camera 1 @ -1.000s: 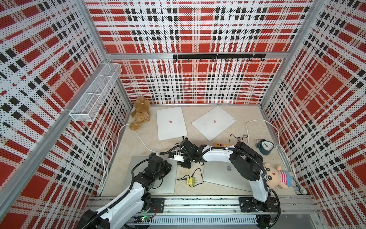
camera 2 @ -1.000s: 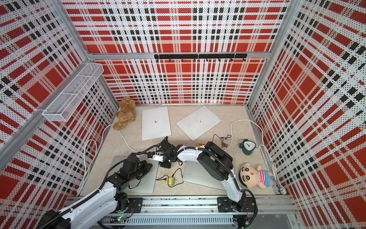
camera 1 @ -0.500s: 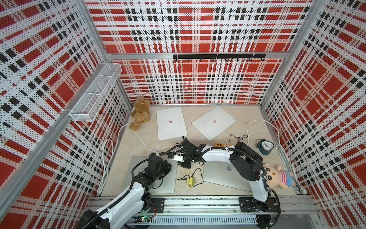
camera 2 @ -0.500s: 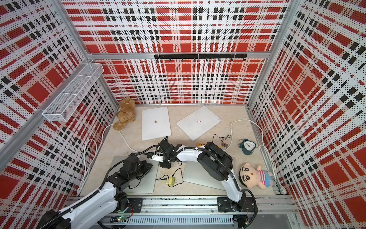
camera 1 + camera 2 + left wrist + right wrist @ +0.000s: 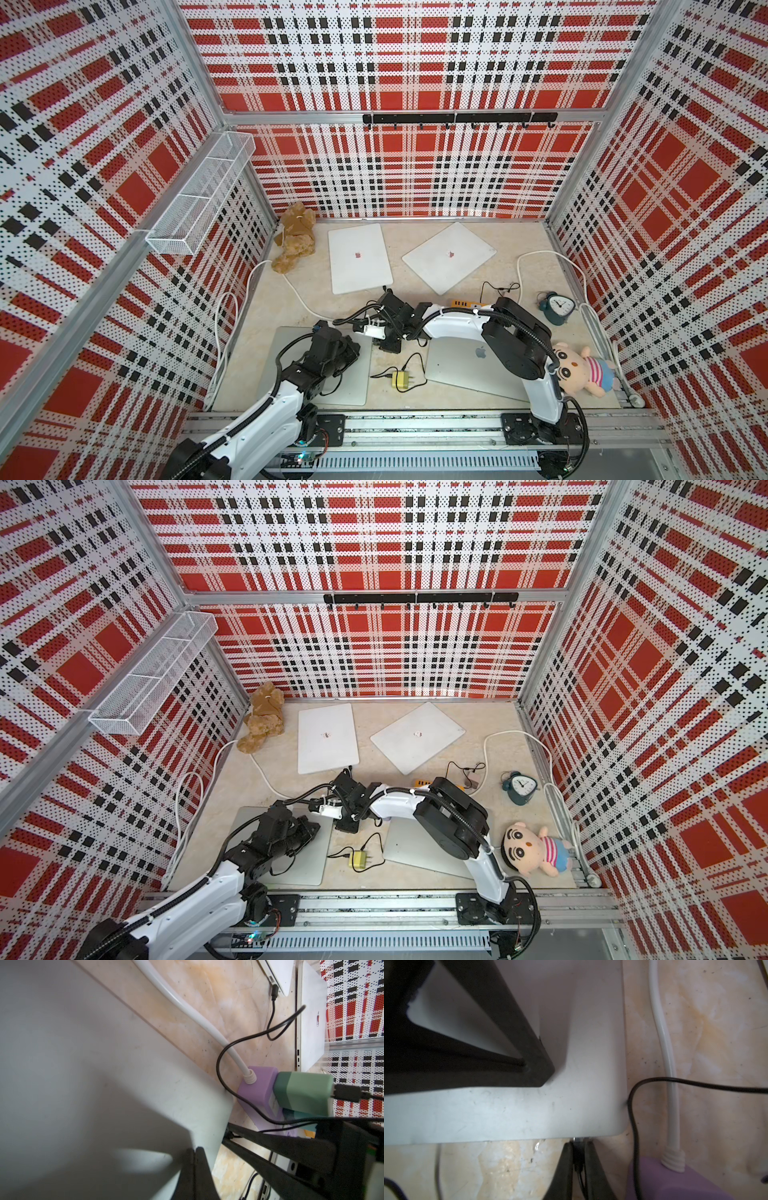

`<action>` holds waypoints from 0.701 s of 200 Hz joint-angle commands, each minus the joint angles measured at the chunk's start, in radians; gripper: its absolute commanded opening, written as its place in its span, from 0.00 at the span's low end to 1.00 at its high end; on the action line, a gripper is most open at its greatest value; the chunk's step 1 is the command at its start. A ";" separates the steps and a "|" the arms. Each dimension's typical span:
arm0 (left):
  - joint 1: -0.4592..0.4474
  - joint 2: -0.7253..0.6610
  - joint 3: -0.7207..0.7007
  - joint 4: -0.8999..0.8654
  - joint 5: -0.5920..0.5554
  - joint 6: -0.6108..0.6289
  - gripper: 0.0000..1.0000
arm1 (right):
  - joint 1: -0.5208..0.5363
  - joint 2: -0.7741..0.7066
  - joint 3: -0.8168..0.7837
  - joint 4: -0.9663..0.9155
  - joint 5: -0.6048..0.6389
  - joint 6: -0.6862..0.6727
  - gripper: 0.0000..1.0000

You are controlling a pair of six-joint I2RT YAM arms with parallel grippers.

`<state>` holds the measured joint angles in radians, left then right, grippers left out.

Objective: Unplug the laptop charger
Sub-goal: Remove the charging cable from the laptop.

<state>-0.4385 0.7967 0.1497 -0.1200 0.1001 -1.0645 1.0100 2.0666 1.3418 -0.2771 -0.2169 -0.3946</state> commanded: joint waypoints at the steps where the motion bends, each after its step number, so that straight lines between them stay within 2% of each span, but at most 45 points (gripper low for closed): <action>1: -0.004 -0.001 -0.007 0.008 -0.004 0.021 0.00 | 0.006 0.030 0.019 -0.020 0.004 -0.005 0.03; 70: -0.004 -0.008 -0.010 0.005 -0.004 0.021 0.00 | 0.006 0.036 0.026 -0.033 0.016 -0.006 0.03; 96: -0.004 -0.011 -0.013 0.005 -0.002 0.020 0.00 | 0.000 0.039 0.027 -0.026 -0.028 0.021 0.03; 140: -0.004 -0.027 -0.015 0.000 -0.001 0.017 0.00 | 0.000 0.064 0.056 -0.057 -0.003 0.054 0.04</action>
<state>-0.4393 0.7849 0.1459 -0.1200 0.1005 -1.0615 1.0100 2.0850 1.3762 -0.3145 -0.2272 -0.3588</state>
